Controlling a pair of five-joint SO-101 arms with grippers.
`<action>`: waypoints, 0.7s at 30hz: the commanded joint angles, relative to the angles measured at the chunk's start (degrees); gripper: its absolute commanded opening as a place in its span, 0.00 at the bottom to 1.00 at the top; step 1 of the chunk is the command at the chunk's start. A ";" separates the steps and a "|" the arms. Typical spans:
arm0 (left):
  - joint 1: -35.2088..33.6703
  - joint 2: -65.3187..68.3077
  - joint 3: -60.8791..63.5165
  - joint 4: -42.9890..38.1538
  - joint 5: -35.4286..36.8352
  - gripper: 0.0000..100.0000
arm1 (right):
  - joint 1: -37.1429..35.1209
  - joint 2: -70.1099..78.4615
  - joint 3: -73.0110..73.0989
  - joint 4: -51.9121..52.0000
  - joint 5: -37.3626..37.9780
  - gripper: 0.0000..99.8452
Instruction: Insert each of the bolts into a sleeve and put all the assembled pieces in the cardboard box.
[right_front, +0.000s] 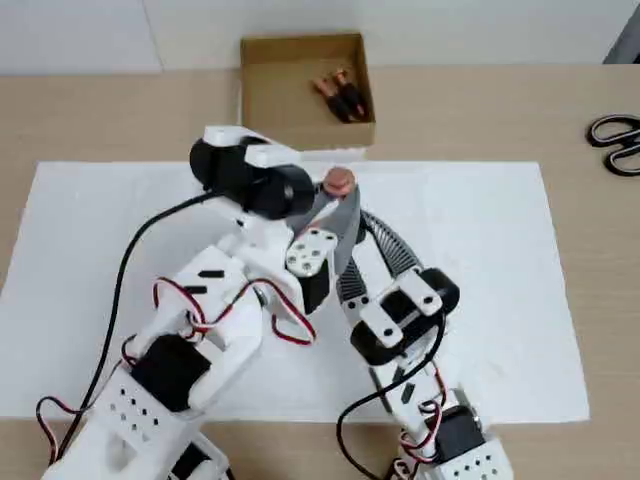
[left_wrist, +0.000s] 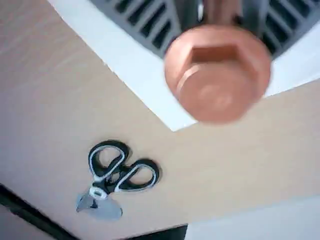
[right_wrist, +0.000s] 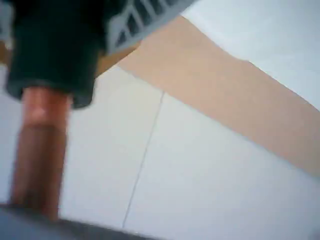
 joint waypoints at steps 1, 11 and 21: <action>1.05 -0.26 -1.01 1.14 0.18 0.01 | -0.31 -0.57 0.26 -0.84 0.53 0.00; 2.90 -0.26 -2.07 12.22 -0.18 0.23 | -0.31 -0.57 0.26 -0.84 0.53 0.00; -3.96 -0.26 -10.86 11.78 -6.95 0.32 | -0.31 -0.57 0.09 -0.84 3.87 0.00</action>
